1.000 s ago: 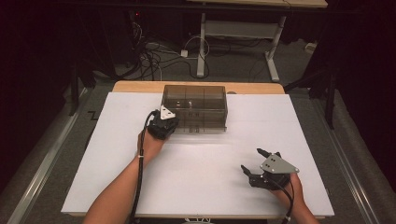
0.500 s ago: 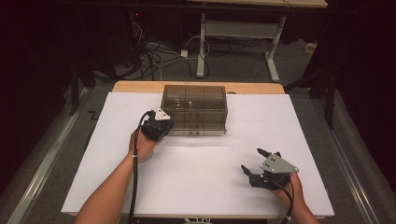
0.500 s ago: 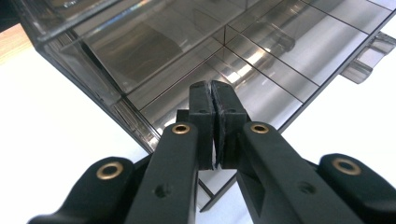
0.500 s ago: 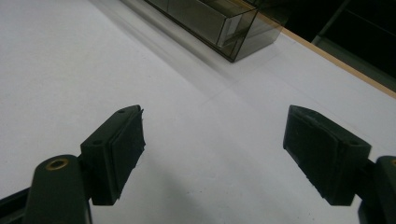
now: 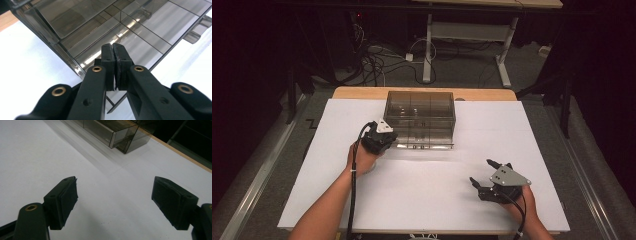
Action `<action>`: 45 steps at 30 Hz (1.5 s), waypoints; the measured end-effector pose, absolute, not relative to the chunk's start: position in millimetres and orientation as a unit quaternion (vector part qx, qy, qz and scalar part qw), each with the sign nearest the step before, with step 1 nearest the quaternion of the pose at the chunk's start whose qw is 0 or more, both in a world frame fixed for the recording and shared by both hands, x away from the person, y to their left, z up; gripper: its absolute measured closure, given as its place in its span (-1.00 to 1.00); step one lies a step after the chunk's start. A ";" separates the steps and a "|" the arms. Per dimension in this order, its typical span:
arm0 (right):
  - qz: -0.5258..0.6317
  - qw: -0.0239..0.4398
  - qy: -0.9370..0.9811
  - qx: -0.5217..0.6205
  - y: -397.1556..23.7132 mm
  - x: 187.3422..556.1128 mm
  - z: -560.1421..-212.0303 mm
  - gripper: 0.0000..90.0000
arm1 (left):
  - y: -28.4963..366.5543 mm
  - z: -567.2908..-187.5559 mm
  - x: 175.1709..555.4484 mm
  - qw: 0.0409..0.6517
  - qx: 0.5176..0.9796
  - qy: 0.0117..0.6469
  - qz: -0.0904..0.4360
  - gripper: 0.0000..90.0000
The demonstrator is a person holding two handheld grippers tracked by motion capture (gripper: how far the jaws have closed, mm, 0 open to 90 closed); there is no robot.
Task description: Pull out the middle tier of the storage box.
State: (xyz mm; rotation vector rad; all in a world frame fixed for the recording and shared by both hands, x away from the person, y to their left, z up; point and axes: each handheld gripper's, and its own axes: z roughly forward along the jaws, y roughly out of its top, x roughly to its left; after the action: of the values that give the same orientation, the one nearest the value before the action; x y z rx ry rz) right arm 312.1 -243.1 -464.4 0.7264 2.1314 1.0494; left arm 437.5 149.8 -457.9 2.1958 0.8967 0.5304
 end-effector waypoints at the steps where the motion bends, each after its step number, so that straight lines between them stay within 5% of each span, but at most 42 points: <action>1: 0.402 0.323 0.810 0.279 -243.3 312.0 -464.1 -0.52 | 149.6 -458.2 436.4 0.347 0.848 0.345 0.206 0.90; 16: 0.401 0.327 0.808 0.281 -243.0 312.2 -464.1 -0.51 | 151.2 -459.4 430.3 0.360 0.843 0.342 0.206 0.88; 33: 0.406 0.331 0.803 0.283 -245.4 310.9 -462.1 -0.47 | 159.3 -438.0 411.3 0.412 0.802 0.315 0.295 0.84; 45: 0.405 0.320 0.806 0.288 -258.3 316.7 -464.6 -0.45 | 173.5 -428.3 395.1 0.414 0.798 0.274 0.341 0.45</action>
State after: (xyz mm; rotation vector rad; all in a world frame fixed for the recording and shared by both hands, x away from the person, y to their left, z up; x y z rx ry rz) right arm 316.7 -258.3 -464.6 0.7579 2.1200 1.0660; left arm 395.1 173.5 -428.3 2.0066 0.6894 0.8563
